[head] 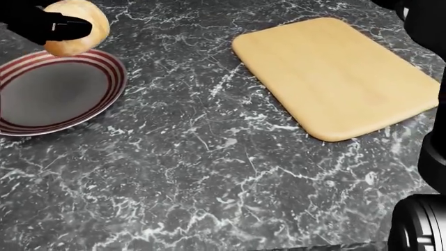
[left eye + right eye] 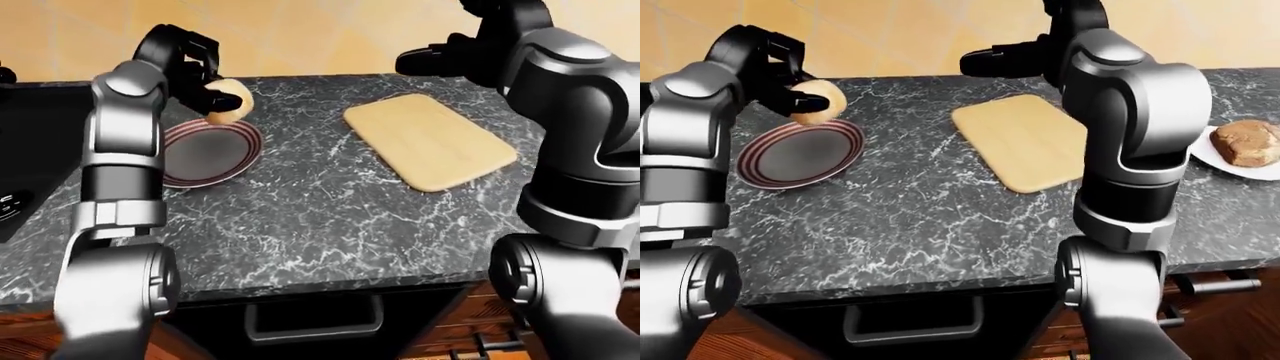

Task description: Place all breads on the cutting board.

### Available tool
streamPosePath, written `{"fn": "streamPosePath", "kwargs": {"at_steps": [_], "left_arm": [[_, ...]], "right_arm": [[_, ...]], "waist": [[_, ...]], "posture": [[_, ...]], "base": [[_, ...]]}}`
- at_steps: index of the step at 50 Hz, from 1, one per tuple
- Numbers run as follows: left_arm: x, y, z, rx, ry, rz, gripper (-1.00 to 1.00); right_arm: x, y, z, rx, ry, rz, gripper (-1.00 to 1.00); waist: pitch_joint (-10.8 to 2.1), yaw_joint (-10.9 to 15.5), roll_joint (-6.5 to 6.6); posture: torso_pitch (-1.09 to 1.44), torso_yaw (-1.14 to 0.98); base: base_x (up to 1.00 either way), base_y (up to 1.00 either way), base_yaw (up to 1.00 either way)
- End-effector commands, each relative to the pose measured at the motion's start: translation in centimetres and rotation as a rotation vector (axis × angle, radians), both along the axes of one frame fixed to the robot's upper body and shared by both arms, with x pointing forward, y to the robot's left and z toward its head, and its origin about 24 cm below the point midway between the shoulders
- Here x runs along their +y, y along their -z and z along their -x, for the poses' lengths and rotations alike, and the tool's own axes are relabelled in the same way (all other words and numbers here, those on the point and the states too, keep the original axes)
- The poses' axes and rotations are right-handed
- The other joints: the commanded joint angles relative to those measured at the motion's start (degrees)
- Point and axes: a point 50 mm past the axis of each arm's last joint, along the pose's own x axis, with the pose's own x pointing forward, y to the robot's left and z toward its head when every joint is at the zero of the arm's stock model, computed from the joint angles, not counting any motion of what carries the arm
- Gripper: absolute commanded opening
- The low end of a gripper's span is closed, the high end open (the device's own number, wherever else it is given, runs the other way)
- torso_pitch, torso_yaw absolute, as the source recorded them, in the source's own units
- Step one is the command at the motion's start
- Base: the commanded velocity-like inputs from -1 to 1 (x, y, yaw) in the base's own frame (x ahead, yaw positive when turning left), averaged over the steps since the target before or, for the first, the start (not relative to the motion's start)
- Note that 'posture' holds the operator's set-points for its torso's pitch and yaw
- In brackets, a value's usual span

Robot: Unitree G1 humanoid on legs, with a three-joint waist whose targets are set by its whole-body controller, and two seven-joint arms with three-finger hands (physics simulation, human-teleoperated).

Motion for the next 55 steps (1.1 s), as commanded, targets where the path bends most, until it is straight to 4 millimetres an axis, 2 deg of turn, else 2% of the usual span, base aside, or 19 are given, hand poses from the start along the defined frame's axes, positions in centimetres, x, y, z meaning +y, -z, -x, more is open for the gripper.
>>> {"fn": "streamPosePath", "kwargs": {"at_steps": [1, 2, 5, 8, 13, 15, 17, 20, 24, 27, 31, 37, 39, 42, 44, 49, 51, 53, 55], "left_arm": [[-0.1, -2.8, 0.5, -0.096, 0.002, -0.003, -1.0], [-0.1, -2.8, 0.5, -0.096, 0.003, -0.004, -1.0], [-0.2, -2.8, 0.4, -0.096, 0.005, -0.002, -1.0], [-0.2, -2.6, 0.4, -0.094, 0.005, -0.001, -1.0], [-0.2, -2.3, 0.5, -0.091, 0.005, -0.001, -1.0], [0.0, -2.0, 0.5, -0.089, 0.004, -0.001, -1.0], [-0.1, -1.9, 0.6, -0.087, 0.004, 0.0, -1.0], [-0.1, -1.8, 0.6, -0.086, 0.005, 0.001, -1.0], [0.0, -1.5, 0.6, -0.084, 0.006, 0.001, -1.0], [-0.1, -1.5, 0.6, -0.083, 0.007, 0.003, -1.0], [-0.1, -1.5, 0.7, -0.084, 0.009, 0.003, -1.0], [-0.1, -1.5, 0.8, -0.084, 0.01, 0.003, -1.0], [-0.1, -1.4, 0.8, -0.083, 0.01, 0.003, -1.0], [-0.1, -1.4, 0.7, -0.084, 0.01, 0.005, -1.0], [-0.1, -1.2, 0.7, -0.081, 0.011, 0.006, -1.0], [-0.1, -1.1, 0.8, -0.08, 0.011, 0.008, -1.0], [-0.1, -1.1, 0.8, -0.081, 0.013, 0.009, -1.0], [-0.2, -1.1, 0.7, -0.081, 0.015, 0.009, -1.0], [-0.3, -1.2, 0.8, -0.082, 0.017, 0.01, -1.0]], "right_arm": [[-0.3, -2.1, 0.6, -0.094, 0.007, -0.002, 1.0], [-0.3, -2.1, 0.7, -0.097, 0.007, 0.003, 1.0], [-0.3, -2.2, 0.7, -0.091, 0.006, 0.002, 1.0], [-0.4, -2.1, 0.7, -0.095, 0.008, 0.0, 1.0], [-0.2, -1.7, 0.7, -0.093, 0.003, -0.004, 1.0], [-0.2, -1.5, 0.8, -0.093, 0.0, 0.0, 1.0], [-0.2, -1.5, 0.8, -0.096, 0.002, 0.0, 1.0], [-0.1, -1.5, 0.9, -0.098, 0.002, -0.005, 1.0], [-0.1, -1.3, 1.0, -0.098, -0.003, 0.0, 1.0], [-0.1, -1.4, 0.9, -0.1, 0.0, -0.007, 1.0], [-0.1, -1.5, 0.9, -0.106, 0.0, -0.005, 1.0], [-0.1, -1.5, 0.9, -0.103, 0.001, -0.004, 1.0], [-0.1, -1.6, 0.9, -0.11, 0.003, -0.004, 1.0], [-0.1, -1.6, 0.9, -0.107, -0.001, 0.0, 1.0], [-0.1, -1.5, 0.8, -0.106, 0.001, -0.002, 1.0], [0.1, -1.6, 0.8, -0.106, -0.002, 0.0, 1.0], [0.1, -1.7, 0.8, -0.109, -0.001, 0.0, 1.0], [0.1, -1.8, 0.8, -0.109, 0.0, 0.0, 1.0], [0.1, -1.8, 0.8, -0.112, 0.0, 0.0, 1.0]], "waist": [[-2.22, -0.6, 1.95], [-2.17, -0.49, 2.5], [-3.51, -0.76, -5.2], [-1.13, -0.45, 1.85], [-3.68, -0.24, -0.2], [-2.84, -0.02, 5.54], [-0.73, -0.48, 4.62], [-3.26, -0.89, -1.99], [-0.8, -0.52, 2.33], [-2.82, -0.94, 3.74], [-1.44, -1.08, -5.77], [-0.67, 0.36, 5.58], [-0.86, -0.36, -0.92], [-3.51, 0.06, -1.74], [-2.85, -0.05, 3.35], [-3.6, 0.05, -1.99], [-2.68, -0.37, 3.23], [-1.79, -0.35, 3.53], [-3.23, -0.35, -2.33]], "posture": [[0.0, 0.0], [0.0, 0.0], [0.0, 0.0], [0.0, 0.0], [0.0, 0.0], [0.0, 0.0], [0.0, 0.0], [0.0, 0.0], [0.0, 0.0], [0.0, 0.0], [0.0, 0.0], [0.0, 0.0], [0.0, 0.0], [0.0, 0.0], [0.0, 0.0], [0.0, 0.0], [0.0, 0.0], [0.0, 0.0], [0.0, 0.0]], "base": [[0.0, -0.73, 0.0], [0.0, 0.0, 0.0], [0.0, -0.18, 0.0], [0.0, -0.8, 0.0], [0.0, -0.09, 0.0], [0.2, -1.0, 0.0], [0.11, -0.41, 0.0], [0.0, 0.0, 0.0], [0.1, -0.76, 0.0], [0.11, -0.76, 0.0], [0.0, 0.0, 0.0], [0.01, -0.73, 0.0], [0.0, 0.0, 0.0], [0.0, -0.2, 0.0], [0.0, -0.7, 0.0], [0.0, -0.21, 0.0], [0.0, -1.0, 0.0], [0.0, -0.37, 0.0], [0.0, 0.0, 0.0]]}}
